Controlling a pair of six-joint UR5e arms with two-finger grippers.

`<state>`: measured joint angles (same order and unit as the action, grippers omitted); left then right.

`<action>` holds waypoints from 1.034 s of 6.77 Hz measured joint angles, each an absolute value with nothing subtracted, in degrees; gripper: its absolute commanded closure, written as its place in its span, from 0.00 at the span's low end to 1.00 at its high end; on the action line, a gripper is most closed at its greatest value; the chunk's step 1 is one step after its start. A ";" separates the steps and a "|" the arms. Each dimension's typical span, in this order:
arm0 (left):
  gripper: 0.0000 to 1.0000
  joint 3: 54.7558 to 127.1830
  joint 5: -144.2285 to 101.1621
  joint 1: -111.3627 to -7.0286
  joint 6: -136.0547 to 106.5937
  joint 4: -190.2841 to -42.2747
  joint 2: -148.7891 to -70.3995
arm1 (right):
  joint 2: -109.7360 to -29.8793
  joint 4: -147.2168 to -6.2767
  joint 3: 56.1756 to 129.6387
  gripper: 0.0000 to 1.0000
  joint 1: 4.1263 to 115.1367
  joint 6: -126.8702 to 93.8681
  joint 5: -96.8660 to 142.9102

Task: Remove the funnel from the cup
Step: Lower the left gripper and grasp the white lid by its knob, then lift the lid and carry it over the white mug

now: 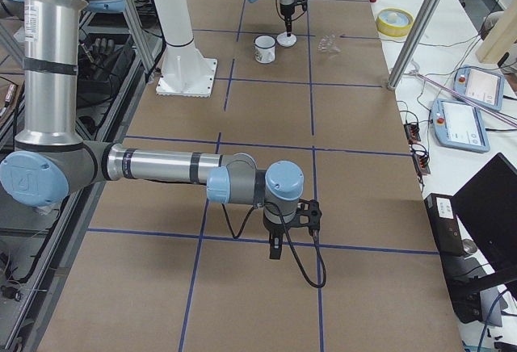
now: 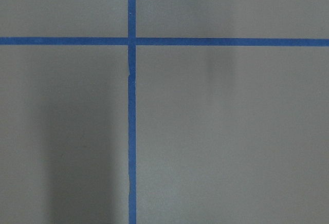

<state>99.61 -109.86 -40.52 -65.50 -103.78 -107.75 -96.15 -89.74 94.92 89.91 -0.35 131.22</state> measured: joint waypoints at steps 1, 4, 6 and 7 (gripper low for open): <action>0.54 99.55 -109.86 -40.52 -65.54 -103.79 -107.75 | -96.15 -89.74 94.91 0.00 89.91 -0.35 131.22; 1.00 99.39 -109.85 -40.52 -65.56 -103.85 -107.78 | -96.15 -89.74 94.90 0.00 89.91 -0.35 131.22; 1.00 100.58 -110.33 -40.57 -65.57 -102.84 -107.78 | -96.15 -89.74 94.87 0.00 89.91 -0.35 131.22; 1.00 102.68 -111.40 -40.98 -65.52 -100.13 -107.81 | -96.15 -89.74 94.86 0.00 89.91 -0.35 131.22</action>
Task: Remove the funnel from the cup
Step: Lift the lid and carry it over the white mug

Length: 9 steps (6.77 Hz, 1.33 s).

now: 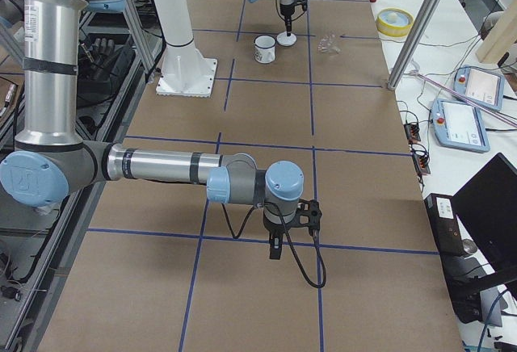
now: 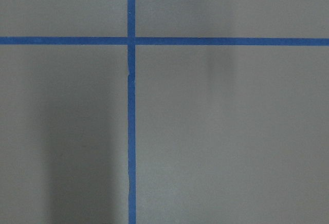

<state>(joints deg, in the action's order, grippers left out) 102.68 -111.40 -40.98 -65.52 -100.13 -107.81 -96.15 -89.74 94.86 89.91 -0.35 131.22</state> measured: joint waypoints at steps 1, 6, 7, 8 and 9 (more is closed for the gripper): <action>1.00 105.66 -112.26 -41.98 -65.42 -95.50 -108.27 | -96.15 -89.74 94.88 0.00 89.91 -0.35 131.22; 1.00 119.08 -114.82 -49.60 -66.35 -69.79 -119.06 | -96.15 -89.74 94.92 0.00 89.91 -0.35 131.22; 1.00 119.86 -115.85 -48.91 -68.96 -67.89 -120.96 | -96.15 -89.74 94.92 0.00 89.91 -0.35 131.22; 1.00 119.94 -116.04 -46.85 -72.85 -67.25 -121.96 | -96.15 -89.74 94.92 0.00 89.91 -0.35 131.22; 1.00 119.87 -115.41 -43.88 -76.91 -67.15 -122.63 | -96.15 -89.74 94.92 0.00 89.91 -0.35 131.22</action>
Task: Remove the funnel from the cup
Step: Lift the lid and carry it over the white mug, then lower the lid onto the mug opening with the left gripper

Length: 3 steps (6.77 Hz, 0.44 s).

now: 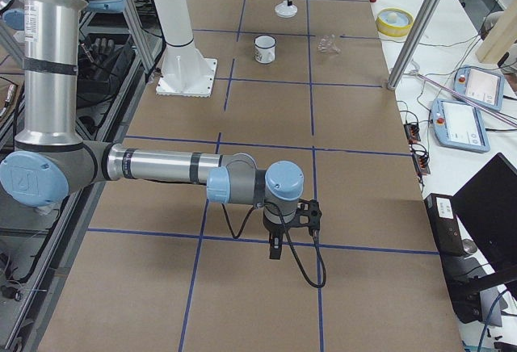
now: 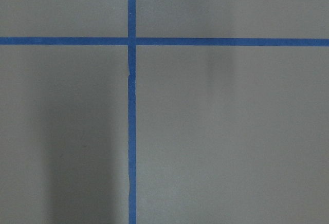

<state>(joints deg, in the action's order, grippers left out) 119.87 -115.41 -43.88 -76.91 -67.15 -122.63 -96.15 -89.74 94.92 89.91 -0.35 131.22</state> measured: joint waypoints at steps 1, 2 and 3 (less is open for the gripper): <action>1.00 119.83 -114.17 -40.94 -80.29 -67.19 -123.03 | -96.15 -89.74 94.92 0.00 89.91 -0.35 131.22; 1.00 119.77 -112.72 -38.40 -82.86 -67.27 -123.22 | -96.15 -89.74 94.92 0.00 89.91 -0.35 131.22; 1.00 119.70 -111.47 -36.42 -84.61 -67.38 -123.30 | -96.15 -89.74 94.92 0.00 89.91 -0.35 131.22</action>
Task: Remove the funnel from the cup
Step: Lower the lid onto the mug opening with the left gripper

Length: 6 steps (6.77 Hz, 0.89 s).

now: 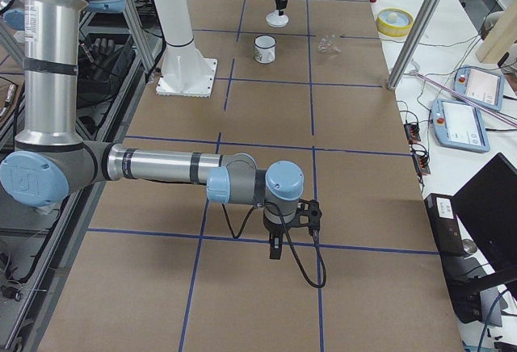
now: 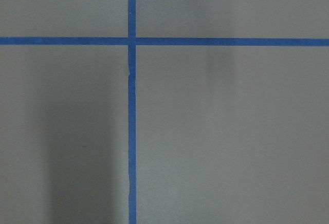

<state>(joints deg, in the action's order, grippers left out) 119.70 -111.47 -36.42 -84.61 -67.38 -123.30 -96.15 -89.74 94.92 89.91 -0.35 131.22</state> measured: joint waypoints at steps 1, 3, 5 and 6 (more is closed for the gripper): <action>1.00 119.19 -110.71 -34.99 -85.69 -68.24 -123.45 | -96.15 -89.74 94.92 0.00 89.91 -0.35 131.22; 1.00 117.00 -110.27 -34.13 -86.12 -71.52 -123.51 | -96.15 -89.74 94.92 0.00 89.91 -0.35 131.22; 1.00 115.60 -109.88 -34.05 -85.62 -72.71 -123.18 | -96.15 -89.74 94.89 0.00 89.91 -0.35 131.22; 1.00 115.13 -109.81 -34.05 -85.49 -73.03 -123.07 | -96.15 -89.74 94.90 0.00 89.91 -0.35 131.22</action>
<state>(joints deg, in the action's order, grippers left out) 115.13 -109.81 -34.05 -85.49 -73.03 -123.07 -96.15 -89.74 94.90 89.91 -0.35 131.22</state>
